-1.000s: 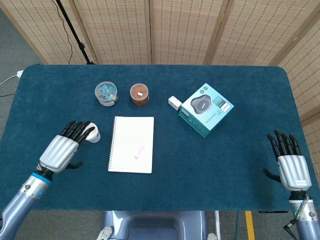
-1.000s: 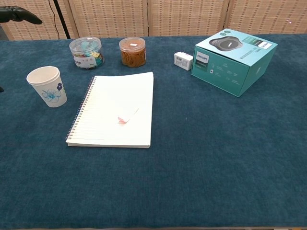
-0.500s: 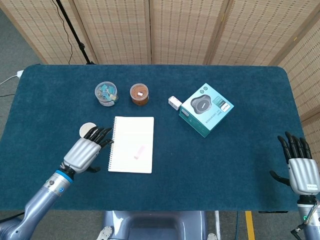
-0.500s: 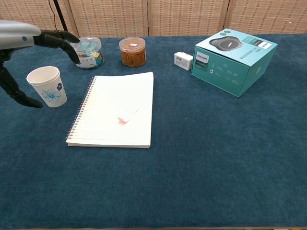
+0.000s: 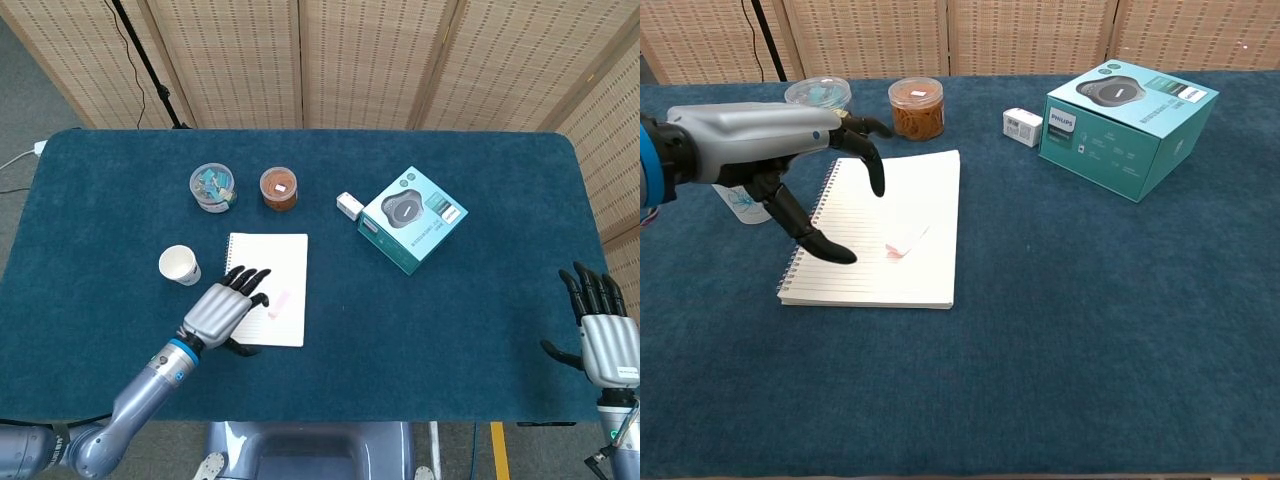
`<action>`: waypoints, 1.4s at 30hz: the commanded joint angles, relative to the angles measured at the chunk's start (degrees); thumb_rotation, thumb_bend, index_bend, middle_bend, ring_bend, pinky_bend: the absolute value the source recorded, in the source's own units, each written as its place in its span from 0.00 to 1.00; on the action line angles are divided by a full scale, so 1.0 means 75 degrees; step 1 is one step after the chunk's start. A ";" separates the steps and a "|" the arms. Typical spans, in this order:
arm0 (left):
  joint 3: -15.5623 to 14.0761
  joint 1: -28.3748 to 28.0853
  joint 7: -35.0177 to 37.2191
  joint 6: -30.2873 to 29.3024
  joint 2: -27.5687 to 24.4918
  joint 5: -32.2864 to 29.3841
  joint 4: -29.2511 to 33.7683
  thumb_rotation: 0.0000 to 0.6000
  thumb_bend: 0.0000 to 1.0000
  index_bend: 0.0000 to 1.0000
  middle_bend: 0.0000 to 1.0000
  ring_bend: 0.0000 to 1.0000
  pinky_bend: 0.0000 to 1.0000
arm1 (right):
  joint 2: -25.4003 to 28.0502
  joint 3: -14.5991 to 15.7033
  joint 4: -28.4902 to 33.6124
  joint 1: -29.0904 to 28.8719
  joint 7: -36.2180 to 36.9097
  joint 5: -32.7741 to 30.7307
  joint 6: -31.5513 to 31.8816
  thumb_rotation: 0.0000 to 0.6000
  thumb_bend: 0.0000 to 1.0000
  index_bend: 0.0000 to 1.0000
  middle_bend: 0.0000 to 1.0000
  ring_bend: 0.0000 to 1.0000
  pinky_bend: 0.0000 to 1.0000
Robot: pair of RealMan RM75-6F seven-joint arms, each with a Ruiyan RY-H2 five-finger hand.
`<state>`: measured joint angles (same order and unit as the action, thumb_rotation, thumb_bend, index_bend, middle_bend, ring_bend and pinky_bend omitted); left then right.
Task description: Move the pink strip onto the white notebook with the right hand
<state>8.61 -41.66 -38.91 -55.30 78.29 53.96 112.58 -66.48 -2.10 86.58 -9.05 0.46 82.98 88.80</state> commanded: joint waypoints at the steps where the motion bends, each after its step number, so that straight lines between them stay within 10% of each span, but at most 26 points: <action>1: -0.0007 -0.0137 -0.0048 -0.0176 0.0296 -0.0138 -0.0251 0.62 0.00 0.36 0.00 0.00 0.00 | -0.0001 -0.0026 0.0002 0.0021 0.0001 0.0013 -0.0013 1.00 0.00 0.00 0.00 0.00 0.00; 42: -0.0573 -0.0512 0.0028 -0.0512 0.2076 -0.0180 -0.2266 0.57 0.00 0.41 0.00 0.00 0.00 | 0.0169 -0.0355 0.0165 0.0238 0.0473 0.0131 -0.0234 1.00 0.00 0.00 0.00 0.00 0.00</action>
<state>4.38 -45.55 -38.67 -59.03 93.87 52.51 95.48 -65.22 -4.75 87.81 -7.28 4.01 83.96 87.04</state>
